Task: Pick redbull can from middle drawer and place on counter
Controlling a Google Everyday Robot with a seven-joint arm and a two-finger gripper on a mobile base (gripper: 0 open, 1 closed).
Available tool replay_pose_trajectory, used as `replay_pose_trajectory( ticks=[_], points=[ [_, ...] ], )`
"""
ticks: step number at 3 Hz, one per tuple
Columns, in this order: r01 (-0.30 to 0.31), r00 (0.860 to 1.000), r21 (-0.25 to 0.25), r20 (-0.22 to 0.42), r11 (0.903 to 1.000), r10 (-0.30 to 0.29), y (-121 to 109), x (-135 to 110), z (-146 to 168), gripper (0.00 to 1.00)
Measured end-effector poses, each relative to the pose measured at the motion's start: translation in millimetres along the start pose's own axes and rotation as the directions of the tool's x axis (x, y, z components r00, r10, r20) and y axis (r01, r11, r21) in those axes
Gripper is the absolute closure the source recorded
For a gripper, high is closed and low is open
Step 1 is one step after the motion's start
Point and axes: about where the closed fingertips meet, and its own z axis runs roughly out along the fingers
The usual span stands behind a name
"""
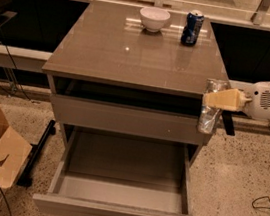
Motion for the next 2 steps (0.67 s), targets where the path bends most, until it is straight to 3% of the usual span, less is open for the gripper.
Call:
replay_pose_trajectory(
  ticks=[1,2],
  points=[
    [0.111,0.994,0.044,-0.003,0.9929,-0.111,13.9,-35.0,1.3,1.00],
    [0.227,0.973,0.044,-0.041,0.9728,-0.226,33.3,-68.3,23.0,1.00]
  ],
)
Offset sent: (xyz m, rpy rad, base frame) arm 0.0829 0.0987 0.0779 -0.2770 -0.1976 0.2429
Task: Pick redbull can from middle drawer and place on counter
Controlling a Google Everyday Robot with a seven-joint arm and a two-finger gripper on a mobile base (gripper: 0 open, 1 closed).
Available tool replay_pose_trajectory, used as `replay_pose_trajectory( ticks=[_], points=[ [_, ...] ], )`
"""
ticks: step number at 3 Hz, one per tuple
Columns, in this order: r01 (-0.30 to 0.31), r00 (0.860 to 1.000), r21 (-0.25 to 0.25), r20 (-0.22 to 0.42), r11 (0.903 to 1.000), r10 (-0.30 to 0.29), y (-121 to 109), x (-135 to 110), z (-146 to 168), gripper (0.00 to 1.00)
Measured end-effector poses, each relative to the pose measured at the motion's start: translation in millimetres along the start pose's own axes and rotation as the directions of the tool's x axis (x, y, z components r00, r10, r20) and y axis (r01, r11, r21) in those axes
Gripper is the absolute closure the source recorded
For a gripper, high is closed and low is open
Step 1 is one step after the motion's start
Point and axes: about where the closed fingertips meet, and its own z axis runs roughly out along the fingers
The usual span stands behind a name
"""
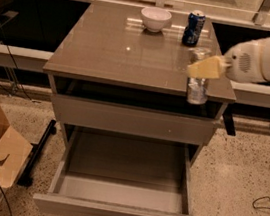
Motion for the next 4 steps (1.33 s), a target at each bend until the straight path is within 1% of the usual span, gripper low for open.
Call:
replay_pose_trajectory(
  ticks=[1,2,3,4],
  points=[
    [0.101,0.994,-0.034,-0.046,0.9944,-0.102,11.6,-39.0,41.9,0.97],
    [0.138,0.987,-0.054,-0.069,0.9890,-0.142,13.8,-57.3,69.7,0.74],
    [0.155,0.984,-0.048,-0.080,0.9867,-0.159,2.0,-86.0,107.1,0.43],
    [0.154,0.984,-0.041,-0.083,0.9873,-0.157,-6.9,-101.0,127.9,0.19]
  ],
)
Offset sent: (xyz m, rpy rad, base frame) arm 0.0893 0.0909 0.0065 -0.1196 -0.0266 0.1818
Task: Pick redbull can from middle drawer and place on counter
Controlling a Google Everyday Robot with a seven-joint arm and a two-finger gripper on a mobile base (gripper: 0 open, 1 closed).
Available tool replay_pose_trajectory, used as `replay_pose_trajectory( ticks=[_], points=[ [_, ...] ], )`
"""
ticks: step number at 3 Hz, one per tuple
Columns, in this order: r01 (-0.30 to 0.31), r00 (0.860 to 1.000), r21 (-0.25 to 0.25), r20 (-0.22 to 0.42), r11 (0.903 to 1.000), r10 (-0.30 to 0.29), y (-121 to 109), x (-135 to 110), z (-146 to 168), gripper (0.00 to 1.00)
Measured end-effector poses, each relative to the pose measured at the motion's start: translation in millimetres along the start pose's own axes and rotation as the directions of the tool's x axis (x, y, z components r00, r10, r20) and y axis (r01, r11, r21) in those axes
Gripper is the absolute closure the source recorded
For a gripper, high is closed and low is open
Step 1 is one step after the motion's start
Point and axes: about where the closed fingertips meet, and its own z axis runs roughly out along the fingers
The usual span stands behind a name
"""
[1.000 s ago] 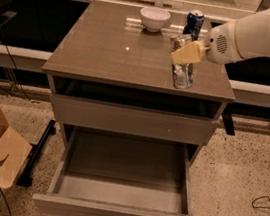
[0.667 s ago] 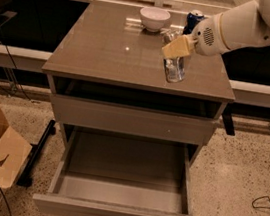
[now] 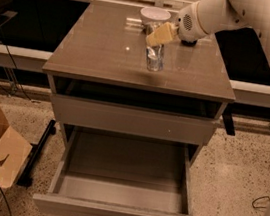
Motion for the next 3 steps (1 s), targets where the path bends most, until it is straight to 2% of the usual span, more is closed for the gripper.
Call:
replay_pose_trajectory(
  ticks=[1,2,3],
  points=[
    [-0.015,1.000,0.013,-0.017,0.9998,0.015,-16.2,-1.1,20.4,0.06],
    [-0.058,0.998,0.002,0.013,0.9983,0.058,-31.8,-2.6,30.5,0.00],
    [-0.064,0.998,0.000,0.017,0.9980,0.064,-34.0,-3.0,32.1,0.00]
  ],
)
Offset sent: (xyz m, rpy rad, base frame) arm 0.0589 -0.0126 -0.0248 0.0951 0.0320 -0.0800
